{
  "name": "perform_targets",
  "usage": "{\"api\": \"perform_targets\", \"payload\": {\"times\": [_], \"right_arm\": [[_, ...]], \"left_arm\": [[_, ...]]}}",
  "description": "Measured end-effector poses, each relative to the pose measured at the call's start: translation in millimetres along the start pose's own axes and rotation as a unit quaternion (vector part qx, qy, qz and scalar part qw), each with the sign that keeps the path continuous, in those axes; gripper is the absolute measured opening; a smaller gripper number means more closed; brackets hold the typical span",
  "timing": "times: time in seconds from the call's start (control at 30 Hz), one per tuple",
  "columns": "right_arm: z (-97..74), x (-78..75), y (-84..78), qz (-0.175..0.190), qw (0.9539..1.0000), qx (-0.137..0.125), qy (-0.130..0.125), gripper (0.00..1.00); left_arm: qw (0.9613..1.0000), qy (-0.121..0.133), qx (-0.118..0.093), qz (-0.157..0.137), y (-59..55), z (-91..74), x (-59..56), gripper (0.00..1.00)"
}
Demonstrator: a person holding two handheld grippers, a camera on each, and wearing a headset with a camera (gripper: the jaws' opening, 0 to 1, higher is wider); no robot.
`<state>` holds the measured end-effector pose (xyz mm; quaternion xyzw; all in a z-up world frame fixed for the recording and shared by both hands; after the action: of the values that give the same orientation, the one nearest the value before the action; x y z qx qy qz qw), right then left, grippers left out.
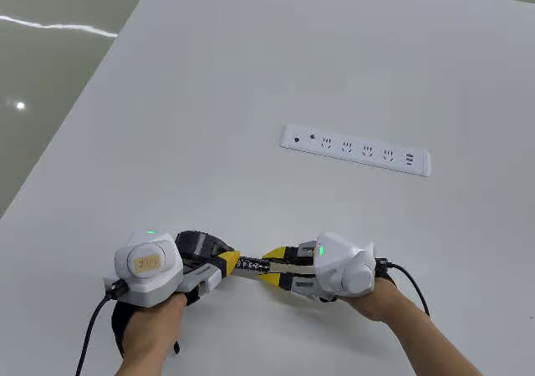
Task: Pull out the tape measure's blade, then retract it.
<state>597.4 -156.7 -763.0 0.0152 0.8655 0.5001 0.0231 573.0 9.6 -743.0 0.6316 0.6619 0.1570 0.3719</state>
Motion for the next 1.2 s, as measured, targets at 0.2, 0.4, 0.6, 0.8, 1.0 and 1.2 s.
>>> {"api": "perform_targets", "payload": {"times": [0.2,0.4,0.6,0.8,1.0,1.2], "right_arm": [[4.1,-0.4,1.6,0.0,1.0,-0.001,0.0,0.14],[7.5,-0.7,3.7,0.0,1.0,-0.001,0.001,0.14],[11.5,-0.4,5.5,-0.002,1.0,-0.001,0.002,0.14],[14.2,0.0,7.6,-0.004,1.0,-0.001,0.002,0.14],[17.1,-0.1,9.4,-0.007,1.0,-0.001,0.003,0.14],[20.7,-0.1,11.0,-0.008,1.0,-0.002,0.003,0.14]], "left_arm": [[1.0,-0.001,0.0,-0.002,0.2,-0.2,0.4,0.63],[1.0,-0.002,0.0,-0.003,0.7,0.3,1.0,0.63],[1.0,-0.004,0.001,-0.005,0.5,0.0,1.3,0.63],[1.0,-0.005,0.001,-0.006,0.4,-0.2,1.5,0.63],[0.9999,-0.006,0.002,-0.008,0.8,-0.2,2.3,0.63],[0.9999,-0.007,0.002,-0.01,0.9,-0.4,2.8,0.63]]}}
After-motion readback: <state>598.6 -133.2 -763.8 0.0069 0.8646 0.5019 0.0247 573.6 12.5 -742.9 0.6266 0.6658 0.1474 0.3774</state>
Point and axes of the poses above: the centre of the closed fingertips' face, and the gripper's own axes: z roughly forward along the fingers, x roughly to its left, y roughly out of its top, the point moved 7 cm from there along -z, roughly backward along the fingers, and after that the axes turned 2 degrees about -z, right-handed, at the moved point
